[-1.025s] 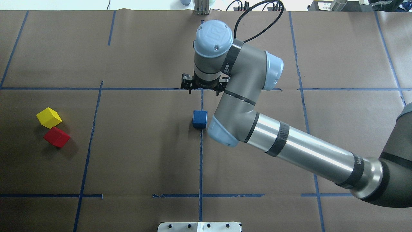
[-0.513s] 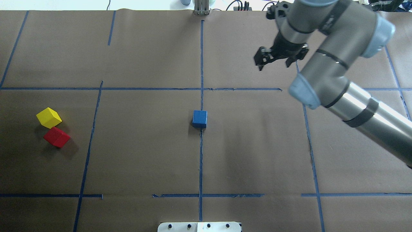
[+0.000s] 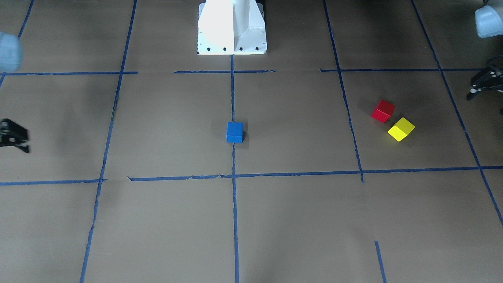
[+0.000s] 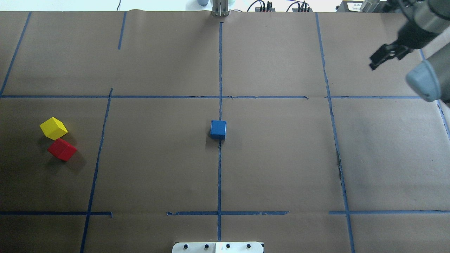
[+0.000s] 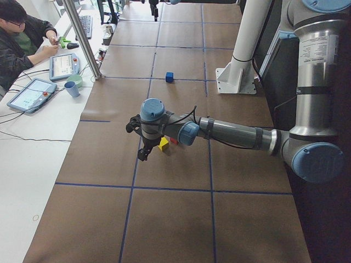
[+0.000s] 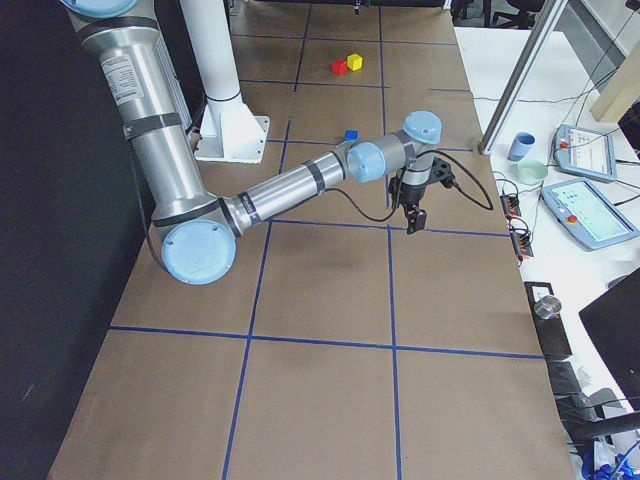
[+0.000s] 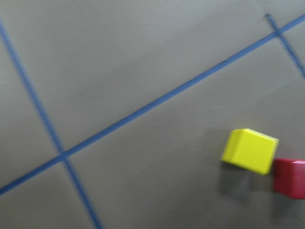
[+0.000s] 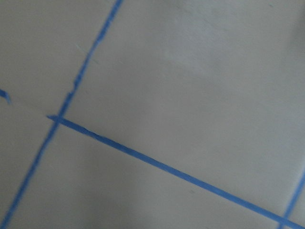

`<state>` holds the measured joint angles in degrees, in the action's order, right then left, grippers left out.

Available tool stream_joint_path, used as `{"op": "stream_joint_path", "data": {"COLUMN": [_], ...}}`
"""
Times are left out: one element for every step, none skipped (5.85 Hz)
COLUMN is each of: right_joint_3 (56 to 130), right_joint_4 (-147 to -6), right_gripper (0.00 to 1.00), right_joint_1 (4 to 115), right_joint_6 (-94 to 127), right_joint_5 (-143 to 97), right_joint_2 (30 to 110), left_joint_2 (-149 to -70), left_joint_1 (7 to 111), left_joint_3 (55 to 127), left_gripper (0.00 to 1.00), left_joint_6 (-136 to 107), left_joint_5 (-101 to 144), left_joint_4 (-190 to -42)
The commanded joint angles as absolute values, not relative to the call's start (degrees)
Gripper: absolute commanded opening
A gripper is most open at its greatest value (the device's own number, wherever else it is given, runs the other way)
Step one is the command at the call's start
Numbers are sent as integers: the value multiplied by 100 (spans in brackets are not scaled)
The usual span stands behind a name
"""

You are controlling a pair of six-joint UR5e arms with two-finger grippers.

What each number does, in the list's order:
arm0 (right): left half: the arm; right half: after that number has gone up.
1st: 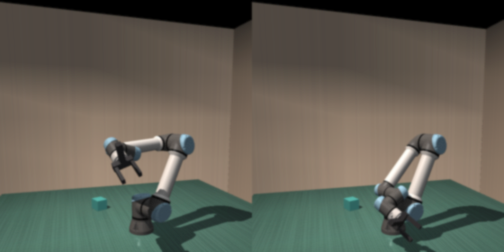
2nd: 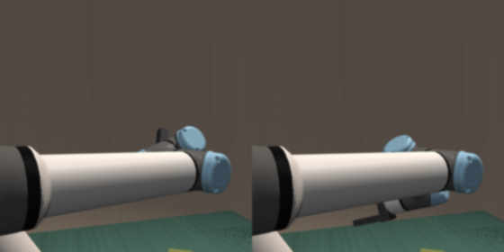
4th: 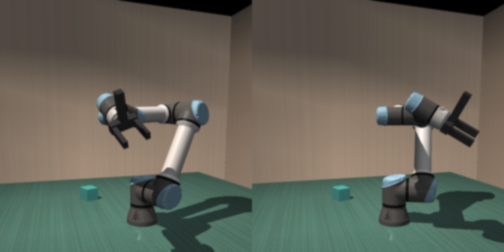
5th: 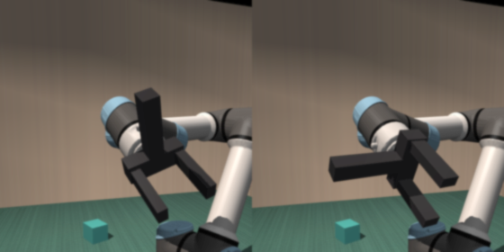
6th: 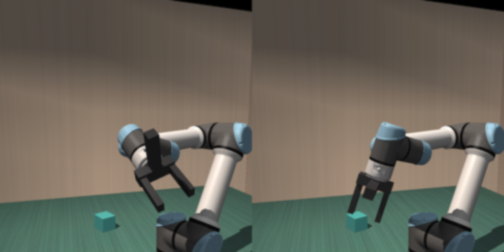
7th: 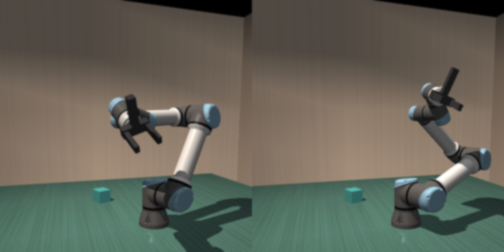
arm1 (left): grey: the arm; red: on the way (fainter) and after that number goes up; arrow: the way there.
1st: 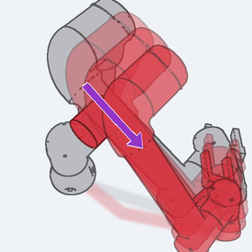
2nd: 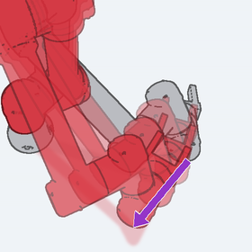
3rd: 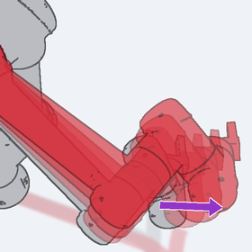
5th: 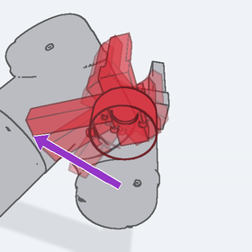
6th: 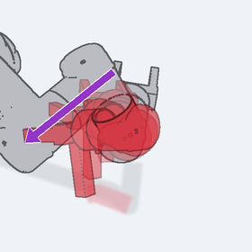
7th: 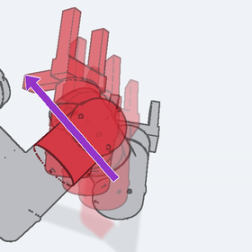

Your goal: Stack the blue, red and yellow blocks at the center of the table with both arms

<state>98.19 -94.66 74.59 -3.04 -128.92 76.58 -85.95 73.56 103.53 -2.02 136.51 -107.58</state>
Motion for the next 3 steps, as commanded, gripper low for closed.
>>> {"op": "stream_joint_path", "data": {"right_joint_3": [9817, 9817, 9800], "right_joint_4": [-9422, -9370, -9369], "right_gripper": [100, 100, 100], "right_joint_1": [8608, 8787, 8815], "right_joint_6": [-2347, -2564, -2532], "right_joint_5": [-13130, -13105, -13104], "right_joint_2": [8880, 9329, 9325], "left_joint_2": [-8378, -8359, -8367], "left_joint_1": [6464, 6051, 5481], "left_joint_3": [10415, 10415, 10424], "left_gripper": [100, 100, 100], "left_joint_6": [-1821, -2376, -2878], "left_joint_5": [13493, 13161, 12505], "left_joint_4": [-11981, -12380, -12601]}}
